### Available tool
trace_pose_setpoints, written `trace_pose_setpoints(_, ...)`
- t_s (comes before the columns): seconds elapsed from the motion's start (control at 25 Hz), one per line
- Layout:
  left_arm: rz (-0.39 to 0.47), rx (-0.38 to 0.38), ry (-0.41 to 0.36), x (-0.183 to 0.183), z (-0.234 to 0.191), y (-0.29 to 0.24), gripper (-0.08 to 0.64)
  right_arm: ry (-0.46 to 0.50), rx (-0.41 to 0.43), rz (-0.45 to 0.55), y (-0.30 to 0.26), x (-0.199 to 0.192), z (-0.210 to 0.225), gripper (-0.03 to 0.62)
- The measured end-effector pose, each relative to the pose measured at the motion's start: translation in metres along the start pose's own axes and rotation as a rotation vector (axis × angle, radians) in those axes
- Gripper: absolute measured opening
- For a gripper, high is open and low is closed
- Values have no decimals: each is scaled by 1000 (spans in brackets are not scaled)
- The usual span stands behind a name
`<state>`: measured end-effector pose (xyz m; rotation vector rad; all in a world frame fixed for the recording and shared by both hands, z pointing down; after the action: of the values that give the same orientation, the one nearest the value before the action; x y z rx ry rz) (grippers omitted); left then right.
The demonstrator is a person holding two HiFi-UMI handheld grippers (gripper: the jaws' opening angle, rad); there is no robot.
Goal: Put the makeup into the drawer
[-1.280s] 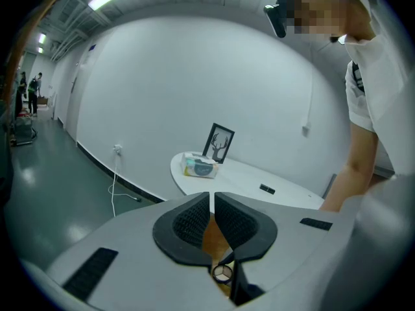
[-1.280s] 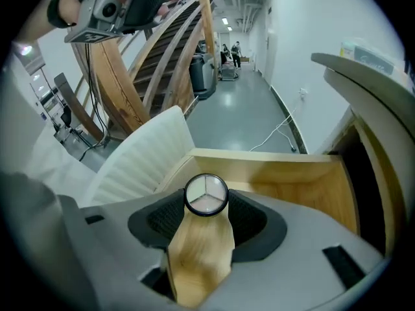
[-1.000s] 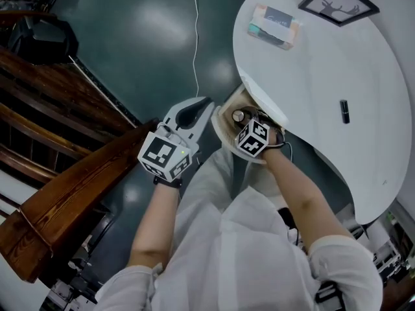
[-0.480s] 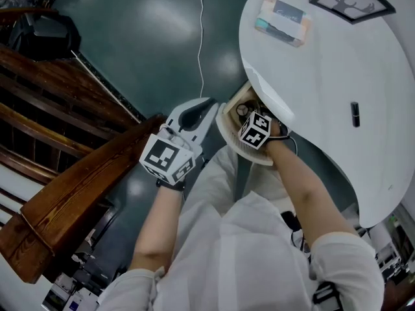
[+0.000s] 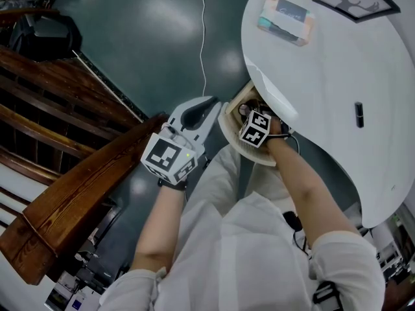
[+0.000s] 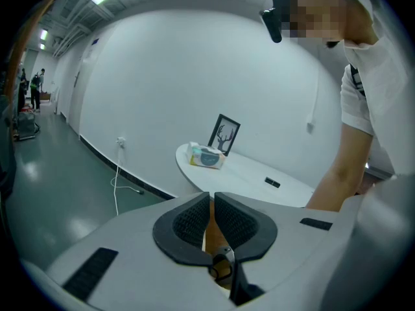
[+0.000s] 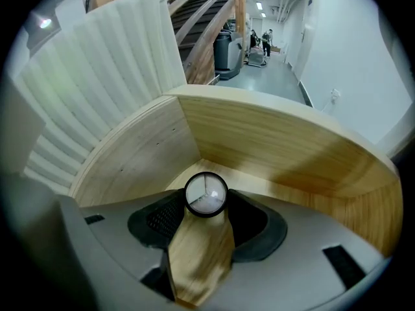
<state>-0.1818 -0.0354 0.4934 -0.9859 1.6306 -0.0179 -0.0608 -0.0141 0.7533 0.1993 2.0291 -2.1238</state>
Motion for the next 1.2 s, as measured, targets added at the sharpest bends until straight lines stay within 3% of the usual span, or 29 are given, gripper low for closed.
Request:
trace_pose_setpoints(0.48, 8, 4, 2, -3, 0, 7, 29, -63, 1, -1, 6, 3, -1, 210)
trace_pose_setpoints(1.2, 40, -23, -35, 22, 10, 18, 29, -190, -3, 60, 72, 7, -7, 209)
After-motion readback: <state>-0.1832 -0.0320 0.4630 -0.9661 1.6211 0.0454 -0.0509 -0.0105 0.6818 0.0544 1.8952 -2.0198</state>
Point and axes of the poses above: the fingertips, and each gripper's own axes: y backward along the fingers, z to its right, x out of its top, the point moved 6 cm from there along y, backward along the fingers, and after that the axes turned 7 degrees about -z, right-handed, at the moved point
